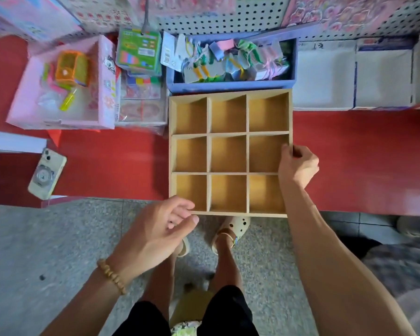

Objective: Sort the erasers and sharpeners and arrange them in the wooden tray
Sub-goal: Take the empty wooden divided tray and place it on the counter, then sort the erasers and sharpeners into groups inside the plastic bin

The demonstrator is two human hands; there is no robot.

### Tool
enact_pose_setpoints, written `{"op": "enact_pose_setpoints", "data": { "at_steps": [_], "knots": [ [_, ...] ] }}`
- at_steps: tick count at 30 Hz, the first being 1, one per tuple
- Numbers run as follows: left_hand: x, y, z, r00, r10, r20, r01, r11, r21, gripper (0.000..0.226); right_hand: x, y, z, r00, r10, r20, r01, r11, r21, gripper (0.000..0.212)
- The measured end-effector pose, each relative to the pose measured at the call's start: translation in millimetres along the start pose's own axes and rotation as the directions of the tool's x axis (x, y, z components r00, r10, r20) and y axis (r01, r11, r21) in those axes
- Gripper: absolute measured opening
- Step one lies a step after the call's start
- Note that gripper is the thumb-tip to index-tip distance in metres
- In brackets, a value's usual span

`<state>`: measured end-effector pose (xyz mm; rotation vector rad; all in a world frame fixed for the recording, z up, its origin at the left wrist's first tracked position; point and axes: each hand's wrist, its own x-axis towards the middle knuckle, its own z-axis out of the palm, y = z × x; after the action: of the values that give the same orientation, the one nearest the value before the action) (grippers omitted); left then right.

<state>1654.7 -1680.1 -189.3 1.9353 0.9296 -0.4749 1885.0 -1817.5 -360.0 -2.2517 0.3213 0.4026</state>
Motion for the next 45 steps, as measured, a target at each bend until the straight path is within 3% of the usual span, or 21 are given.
{"op": "enact_pose_setpoints", "data": {
  "at_steps": [12, 17, 22, 25, 31, 34, 45],
  "knots": [
    [15.1, 19.4, 5.2, 0.999, 0.023, 0.036, -0.025, 0.999, 0.049, 0.025, 2.3, -2.5, -20.7, 0.998, 0.001, 0.060, 0.003, 0.998, -0.061, 0.014],
    [16.2, 39.1, 9.5, 0.985, 0.116, 0.126, -0.129, 0.986, 0.101, 0.023, -36.6, 5.2, -64.9, 0.998, -0.045, 0.051, 0.048, 0.997, -0.056, 0.024],
    [13.2, 55.7, 7.1, 0.929, 0.235, 0.286, -0.290, 0.942, 0.168, 0.026, -85.9, 4.4, -108.7, 0.993, -0.013, 0.113, 0.027, 0.992, -0.126, 0.026],
    [8.3, 60.7, -0.8, 0.865, 0.299, 0.402, -0.402, 0.894, 0.200, 0.026, -123.9, -4.7, -133.1, 0.995, 0.000, 0.102, 0.015, 0.989, -0.147, 0.027],
    [-19.9, 61.5, -23.2, 0.677, 0.424, 0.602, -0.649, 0.729, 0.218, 0.022, -241.9, -25.2, -170.9, 0.993, 0.044, -0.109, -0.053, 0.995, -0.086, 0.016],
    [-52.5, 60.7, -31.3, 0.566, 0.434, 0.701, -0.754, 0.616, 0.227, 0.020, -310.4, -31.2, -188.9, 0.971, 0.122, -0.208, -0.127, 0.992, -0.015, 0.028],
    [-178.8, 10.7, 7.5, 0.194, 0.262, 0.945, -0.953, 0.280, 0.118, 0.022, -515.0, 22.1, -227.5, 0.758, 0.393, -0.521, -0.309, 0.919, 0.244, 0.029]
  ]
}}
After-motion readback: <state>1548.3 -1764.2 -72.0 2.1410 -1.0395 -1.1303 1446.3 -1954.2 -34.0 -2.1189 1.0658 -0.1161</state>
